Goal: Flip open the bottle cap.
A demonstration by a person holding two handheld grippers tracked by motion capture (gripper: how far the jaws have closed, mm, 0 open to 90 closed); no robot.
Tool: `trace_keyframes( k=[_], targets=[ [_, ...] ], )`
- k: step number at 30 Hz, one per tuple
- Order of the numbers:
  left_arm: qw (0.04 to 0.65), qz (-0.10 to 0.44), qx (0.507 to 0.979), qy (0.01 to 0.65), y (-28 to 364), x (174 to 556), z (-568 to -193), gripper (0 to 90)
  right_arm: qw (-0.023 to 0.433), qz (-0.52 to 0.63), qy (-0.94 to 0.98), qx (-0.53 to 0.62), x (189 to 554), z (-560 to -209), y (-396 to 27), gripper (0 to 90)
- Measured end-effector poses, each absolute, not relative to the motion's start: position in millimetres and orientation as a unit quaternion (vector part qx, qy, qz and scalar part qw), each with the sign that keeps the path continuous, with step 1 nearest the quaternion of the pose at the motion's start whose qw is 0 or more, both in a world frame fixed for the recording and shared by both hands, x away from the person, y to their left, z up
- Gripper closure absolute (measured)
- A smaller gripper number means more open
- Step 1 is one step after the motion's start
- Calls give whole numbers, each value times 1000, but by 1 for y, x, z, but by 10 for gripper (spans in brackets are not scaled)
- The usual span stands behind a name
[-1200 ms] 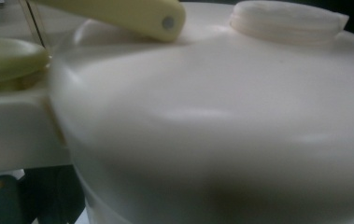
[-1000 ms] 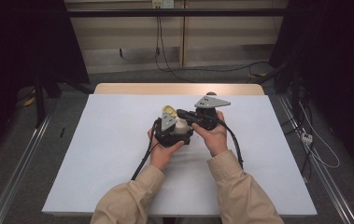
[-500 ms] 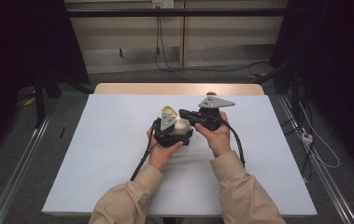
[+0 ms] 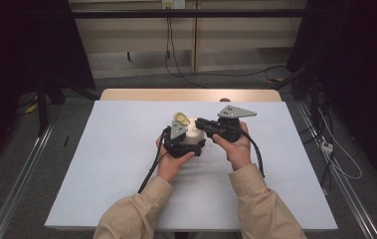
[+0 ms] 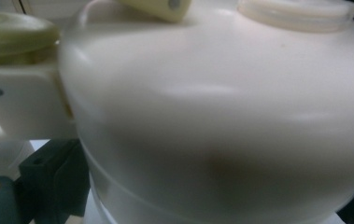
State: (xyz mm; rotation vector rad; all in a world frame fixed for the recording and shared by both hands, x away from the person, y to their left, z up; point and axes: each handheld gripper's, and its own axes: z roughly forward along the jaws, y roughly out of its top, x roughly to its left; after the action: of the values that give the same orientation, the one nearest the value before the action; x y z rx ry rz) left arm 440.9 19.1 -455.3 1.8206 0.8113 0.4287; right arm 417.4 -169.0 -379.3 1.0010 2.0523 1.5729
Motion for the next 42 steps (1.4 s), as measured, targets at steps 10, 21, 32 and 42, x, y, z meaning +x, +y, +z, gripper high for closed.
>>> trace_keyframes(
  k=[10, 21, 32, 42],
  targets=[
    [517, 167, 769, 335, 22, 440, -452, 38, 193, 562, 719, 361, 412, -377, -172, 450],
    [503, 161, 783, 328, 27, 435, -450, 34, 208, 565, 699, 386, 404, -378, -185, 219],
    [512, 154, 780, 324, 55, 421, -442, 48, 216, 559, 699, 391, 393, -382, -189, 151],
    [508, 150, 786, 317, 87, 407, -437, 50, 217, 558, 698, 393, 376, -394, -201, 130]
  ],
)
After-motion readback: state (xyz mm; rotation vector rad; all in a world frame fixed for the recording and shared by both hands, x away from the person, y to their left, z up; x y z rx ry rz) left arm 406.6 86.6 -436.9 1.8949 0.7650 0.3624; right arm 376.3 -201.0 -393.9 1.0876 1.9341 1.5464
